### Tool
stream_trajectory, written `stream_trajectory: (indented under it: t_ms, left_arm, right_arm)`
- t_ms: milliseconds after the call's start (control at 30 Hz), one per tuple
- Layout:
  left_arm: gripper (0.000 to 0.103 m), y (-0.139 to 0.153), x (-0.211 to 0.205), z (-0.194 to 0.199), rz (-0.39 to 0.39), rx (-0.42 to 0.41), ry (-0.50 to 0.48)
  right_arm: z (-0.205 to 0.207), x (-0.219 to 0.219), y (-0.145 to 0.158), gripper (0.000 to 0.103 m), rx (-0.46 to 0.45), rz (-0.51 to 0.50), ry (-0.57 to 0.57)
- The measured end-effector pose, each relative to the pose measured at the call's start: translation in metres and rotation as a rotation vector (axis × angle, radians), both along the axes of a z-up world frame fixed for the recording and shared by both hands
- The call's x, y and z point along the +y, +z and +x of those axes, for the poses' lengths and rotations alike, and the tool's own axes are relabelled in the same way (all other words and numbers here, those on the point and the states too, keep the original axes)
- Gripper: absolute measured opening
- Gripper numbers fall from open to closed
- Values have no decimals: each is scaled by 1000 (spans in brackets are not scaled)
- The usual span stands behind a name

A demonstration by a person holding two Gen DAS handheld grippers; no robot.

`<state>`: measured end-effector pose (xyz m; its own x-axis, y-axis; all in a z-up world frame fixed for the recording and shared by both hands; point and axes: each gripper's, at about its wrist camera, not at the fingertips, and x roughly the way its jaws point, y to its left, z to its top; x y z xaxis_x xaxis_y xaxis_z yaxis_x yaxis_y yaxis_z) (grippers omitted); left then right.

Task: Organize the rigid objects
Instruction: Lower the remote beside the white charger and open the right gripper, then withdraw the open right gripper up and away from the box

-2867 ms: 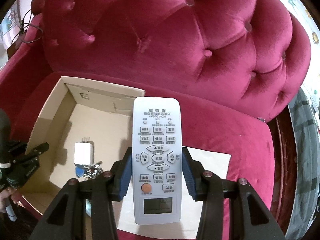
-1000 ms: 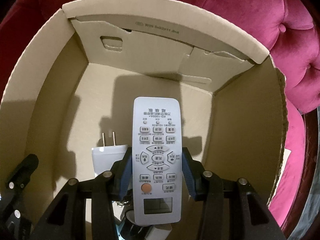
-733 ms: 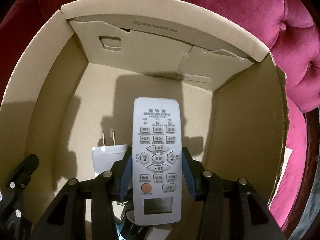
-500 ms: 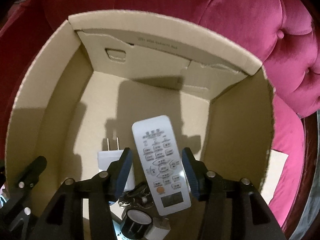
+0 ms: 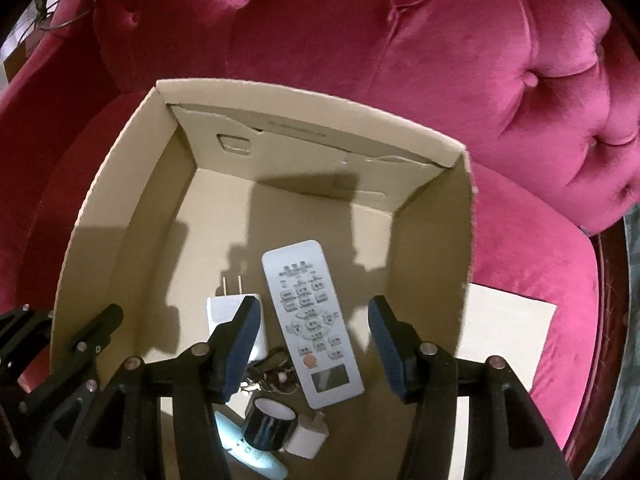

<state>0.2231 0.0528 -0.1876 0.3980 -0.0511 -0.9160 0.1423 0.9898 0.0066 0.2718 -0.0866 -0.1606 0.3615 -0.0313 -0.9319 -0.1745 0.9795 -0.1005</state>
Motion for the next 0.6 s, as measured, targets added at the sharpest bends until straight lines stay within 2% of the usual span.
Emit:
stream_trajectory:
  t_ms: [100,300,500,600]
  left_arm:
    - [14,0,0,0,2,0,0]
    - [14,-1,-2,0,5,0,2]
    - [14,-1,-3,1,8,0,5]
    - [14,-1,-4,0,11,0,4]
  right_arm:
    - [-6,5,16,60,-12,-3,-9]
    - [-14,-8,25,60,-22,12,-31]
    - [-20,-23,29,65,-24,32,-46]
    - [-25,-27,31,70,-30,29,-46]
